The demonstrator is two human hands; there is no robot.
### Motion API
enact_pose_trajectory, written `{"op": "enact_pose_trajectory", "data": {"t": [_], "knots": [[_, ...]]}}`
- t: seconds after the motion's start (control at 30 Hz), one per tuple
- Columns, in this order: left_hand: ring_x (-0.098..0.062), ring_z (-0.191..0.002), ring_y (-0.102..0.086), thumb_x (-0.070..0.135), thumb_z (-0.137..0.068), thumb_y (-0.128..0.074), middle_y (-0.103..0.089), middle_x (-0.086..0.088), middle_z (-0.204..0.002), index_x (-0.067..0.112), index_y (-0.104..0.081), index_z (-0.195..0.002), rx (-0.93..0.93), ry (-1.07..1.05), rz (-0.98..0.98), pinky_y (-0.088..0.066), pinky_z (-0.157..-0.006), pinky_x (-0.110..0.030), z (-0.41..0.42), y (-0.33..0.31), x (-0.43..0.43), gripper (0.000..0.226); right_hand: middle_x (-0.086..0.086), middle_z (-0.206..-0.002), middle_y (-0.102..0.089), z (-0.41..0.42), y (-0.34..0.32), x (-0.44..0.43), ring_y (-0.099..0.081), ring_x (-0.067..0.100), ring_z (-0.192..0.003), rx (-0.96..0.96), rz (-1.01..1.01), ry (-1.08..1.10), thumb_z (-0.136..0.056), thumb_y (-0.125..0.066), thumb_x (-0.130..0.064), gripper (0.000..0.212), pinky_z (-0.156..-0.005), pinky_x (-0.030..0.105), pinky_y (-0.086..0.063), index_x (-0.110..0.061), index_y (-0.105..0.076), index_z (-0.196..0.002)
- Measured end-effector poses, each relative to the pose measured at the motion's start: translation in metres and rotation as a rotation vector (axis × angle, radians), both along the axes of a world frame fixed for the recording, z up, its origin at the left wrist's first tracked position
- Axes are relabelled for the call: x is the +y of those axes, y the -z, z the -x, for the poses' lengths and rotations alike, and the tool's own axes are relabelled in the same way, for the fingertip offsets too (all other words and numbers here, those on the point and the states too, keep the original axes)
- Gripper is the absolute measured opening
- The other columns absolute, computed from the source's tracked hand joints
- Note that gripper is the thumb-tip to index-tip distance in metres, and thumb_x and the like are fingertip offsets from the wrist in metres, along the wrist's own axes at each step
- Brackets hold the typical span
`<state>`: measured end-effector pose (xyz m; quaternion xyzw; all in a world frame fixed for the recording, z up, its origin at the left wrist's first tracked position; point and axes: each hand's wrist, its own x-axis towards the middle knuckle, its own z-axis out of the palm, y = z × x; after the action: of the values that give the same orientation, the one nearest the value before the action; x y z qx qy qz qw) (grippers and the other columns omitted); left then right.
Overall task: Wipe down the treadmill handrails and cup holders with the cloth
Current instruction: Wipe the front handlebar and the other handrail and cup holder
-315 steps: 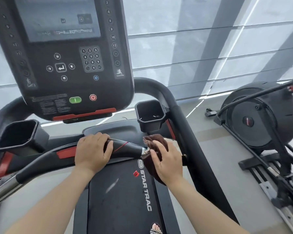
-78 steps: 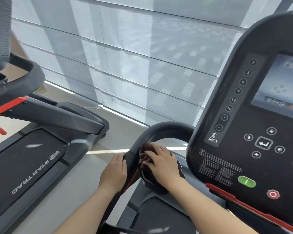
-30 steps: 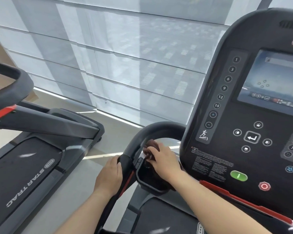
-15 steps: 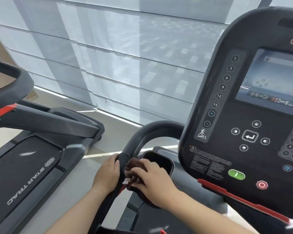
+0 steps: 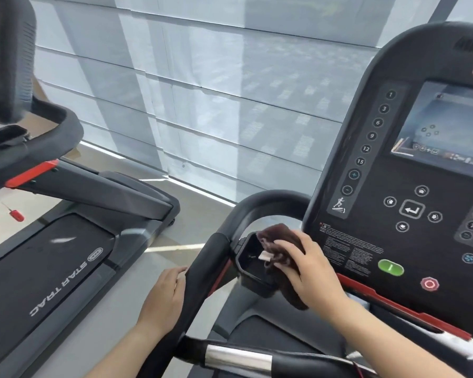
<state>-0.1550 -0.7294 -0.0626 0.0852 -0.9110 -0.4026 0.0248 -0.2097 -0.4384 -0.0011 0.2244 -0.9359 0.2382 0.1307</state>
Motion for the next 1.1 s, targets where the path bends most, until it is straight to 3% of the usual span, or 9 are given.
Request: {"op": "enact_pose_trajectory", "data": {"t": [0.13, 0.27, 0.33, 0.47, 0.57, 0.7, 0.9, 1.03, 1.1], "knots": [[-0.006, -0.108, -0.048, 0.027, -0.095, -0.037, -0.052, 0.008, -0.125, 0.026, -0.045, -0.127, 0.004, 0.067, 0.037, -0.037, -0.089, -0.022, -0.024, -0.002, -0.001, 0.033, 0.008, -0.134, -0.049, -0.006, -0.001, -0.039, -0.049, 0.031, -0.113, 0.017, 0.003, -0.020, -0.083, -0.066, -0.028, 0.039, -0.092, 0.044, -0.046, -0.023, -0.057, -0.121], [-0.008, -0.119, -0.044, 0.026, -0.095, -0.040, -0.044, 0.007, -0.133, 0.022, -0.034, -0.136, 0.009, 0.127, 0.064, -0.034, -0.095, -0.021, -0.056, -0.006, -0.009, 0.042, 0.006, -0.136, -0.046, -0.024, 0.040, -0.063, -0.055, 0.036, -0.108, -0.001, -0.364, -0.172, -0.071, -0.075, -0.029, 0.045, -0.069, 0.049, -0.051, -0.032, -0.058, -0.113], [-0.008, -0.122, -0.042, 0.028, -0.095, -0.039, -0.042, 0.007, -0.137, 0.024, -0.030, -0.139, -0.006, 0.159, 0.070, -0.036, -0.098, -0.023, -0.073, -0.009, -0.018, 0.045, 0.006, -0.137, -0.046, -0.026, 0.046, -0.052, -0.055, 0.035, -0.106, 0.010, -0.434, -0.141, -0.068, -0.077, -0.025, 0.049, -0.066, 0.048, -0.052, -0.035, -0.058, -0.112], [-0.008, -0.128, -0.037, 0.031, -0.095, -0.037, -0.036, 0.008, -0.142, 0.026, -0.023, -0.142, -0.038, 0.180, 0.064, -0.034, -0.103, -0.024, -0.112, -0.009, -0.034, 0.049, 0.010, -0.134, -0.049, -0.038, 0.034, -0.029, -0.055, 0.038, -0.101, -0.044, -0.316, 0.009, -0.071, -0.078, -0.020, 0.046, -0.072, 0.050, -0.052, -0.028, -0.061, -0.113], [-0.008, -0.129, -0.037, 0.032, -0.096, -0.036, -0.035, 0.007, -0.144, 0.025, -0.022, -0.143, -0.027, 0.164, 0.065, -0.034, -0.102, -0.023, -0.131, -0.008, -0.041, 0.050, 0.012, -0.132, -0.051, -0.051, 0.011, -0.046, -0.052, 0.039, -0.107, -0.041, -0.106, 0.109, -0.079, -0.072, -0.019, 0.037, -0.085, 0.054, -0.048, -0.018, -0.063, -0.115], [-0.011, -0.129, -0.038, 0.032, -0.095, -0.038, -0.037, 0.004, -0.143, 0.023, -0.024, -0.142, -0.020, 0.181, 0.055, -0.032, -0.103, -0.023, -0.139, -0.005, -0.046, 0.050, 0.005, -0.139, -0.043, -0.075, -0.013, -0.103, -0.041, 0.028, -0.121, -0.042, 0.102, 0.072, -0.087, -0.063, -0.027, 0.036, -0.102, 0.043, -0.037, -0.024, -0.057, -0.123], [-0.014, -0.124, -0.043, 0.036, -0.093, -0.042, -0.043, 0.001, -0.138, 0.017, -0.030, -0.138, -0.045, 0.119, 0.038, -0.036, -0.099, -0.026, -0.136, -0.003, -0.048, 0.050, 0.002, -0.144, -0.038, -0.086, 0.021, -0.182, -0.035, 0.028, -0.125, -0.185, 0.021, 0.026, -0.091, -0.056, -0.035, 0.037, -0.097, 0.050, -0.040, -0.026, -0.054, -0.127], [-0.013, -0.111, -0.047, 0.035, -0.092, -0.040, -0.048, 0.004, -0.125, 0.019, -0.035, -0.131, -0.037, 0.129, 0.087, -0.040, -0.087, -0.022, -0.134, -0.004, -0.047, 0.042, -0.003, -0.141, -0.039, -0.065, 0.048, -0.184, -0.031, 0.022, -0.130, -0.273, 0.164, 0.107, -0.090, -0.057, -0.035, 0.032, -0.098, 0.055, -0.037, -0.032, -0.056, -0.121], [-0.014, -0.110, -0.047, 0.035, -0.093, -0.037, -0.046, 0.004, -0.126, 0.019, -0.033, -0.132, -0.053, 0.125, 0.116, -0.041, -0.086, -0.023, -0.133, -0.003, -0.045, 0.043, -0.003, -0.143, -0.036, -0.044, 0.045, -0.184, -0.026, 0.022, -0.135, -0.292, 0.119, 0.143, -0.090, -0.055, -0.037, 0.032, -0.101, 0.056, -0.033, -0.033, -0.056, -0.122]]}}
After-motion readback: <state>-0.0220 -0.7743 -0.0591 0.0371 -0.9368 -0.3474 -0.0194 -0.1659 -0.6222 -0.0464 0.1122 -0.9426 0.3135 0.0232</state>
